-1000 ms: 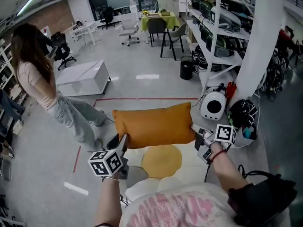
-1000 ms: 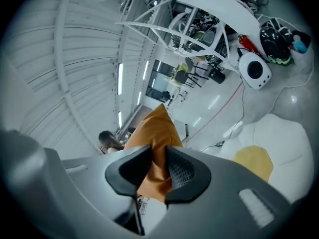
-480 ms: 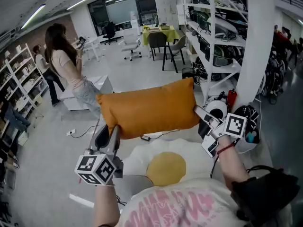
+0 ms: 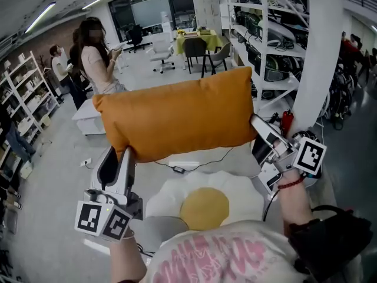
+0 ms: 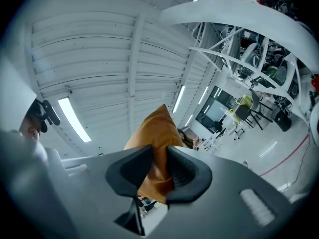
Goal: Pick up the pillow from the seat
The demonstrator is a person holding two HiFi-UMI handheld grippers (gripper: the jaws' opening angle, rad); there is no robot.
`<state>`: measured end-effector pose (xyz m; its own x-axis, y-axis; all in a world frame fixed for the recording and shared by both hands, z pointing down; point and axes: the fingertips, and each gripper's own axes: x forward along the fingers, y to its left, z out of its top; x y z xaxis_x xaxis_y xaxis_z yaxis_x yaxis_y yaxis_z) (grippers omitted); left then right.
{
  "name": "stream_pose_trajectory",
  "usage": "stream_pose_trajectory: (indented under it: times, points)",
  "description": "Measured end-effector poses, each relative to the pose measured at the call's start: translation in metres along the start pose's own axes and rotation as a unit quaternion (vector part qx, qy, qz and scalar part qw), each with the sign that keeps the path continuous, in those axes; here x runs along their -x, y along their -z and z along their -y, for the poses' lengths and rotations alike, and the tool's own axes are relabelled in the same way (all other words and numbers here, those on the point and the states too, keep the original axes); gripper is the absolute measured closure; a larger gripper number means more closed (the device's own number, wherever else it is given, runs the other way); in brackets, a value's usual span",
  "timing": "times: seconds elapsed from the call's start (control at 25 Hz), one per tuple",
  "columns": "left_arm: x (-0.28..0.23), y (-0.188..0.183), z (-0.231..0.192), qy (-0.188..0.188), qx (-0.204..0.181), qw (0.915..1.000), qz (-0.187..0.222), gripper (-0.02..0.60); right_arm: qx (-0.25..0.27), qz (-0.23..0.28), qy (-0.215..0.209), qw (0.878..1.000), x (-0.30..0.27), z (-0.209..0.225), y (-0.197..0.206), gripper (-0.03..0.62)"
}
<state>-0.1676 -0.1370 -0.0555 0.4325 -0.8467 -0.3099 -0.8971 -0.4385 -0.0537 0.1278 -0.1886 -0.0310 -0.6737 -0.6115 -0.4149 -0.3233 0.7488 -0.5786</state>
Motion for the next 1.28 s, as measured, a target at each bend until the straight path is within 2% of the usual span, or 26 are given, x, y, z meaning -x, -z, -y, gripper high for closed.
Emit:
stream_pose_trajectory:
  times: [0.36, 0.52, 1.08, 1.28]
  points:
    - [0.008, -0.016, -0.006, 0.005, -0.014, 0.9996, 0.024, 0.446, 0.032, 0.011, -0.024, 0.999, -0.008, -0.023, -0.003, 0.503]
    - [-0.001, -0.017, 0.002, 0.004, -0.012, 0.9997, 0.021, 0.446, 0.042, 0.009, -0.025, 0.999, -0.005, -0.021, -0.015, 0.503]
    - [0.006, -0.013, -0.009, 0.004, -0.01, 0.9998, 0.017, 0.446, 0.049, 0.006, -0.019, 0.999, -0.012, -0.023, -0.005, 0.505]
    - [-0.009, -0.013, 0.001, 0.003, -0.012, 0.9998, 0.017, 0.446, 0.053, 0.005, -0.021, 0.998, -0.01, -0.014, -0.02, 0.505]
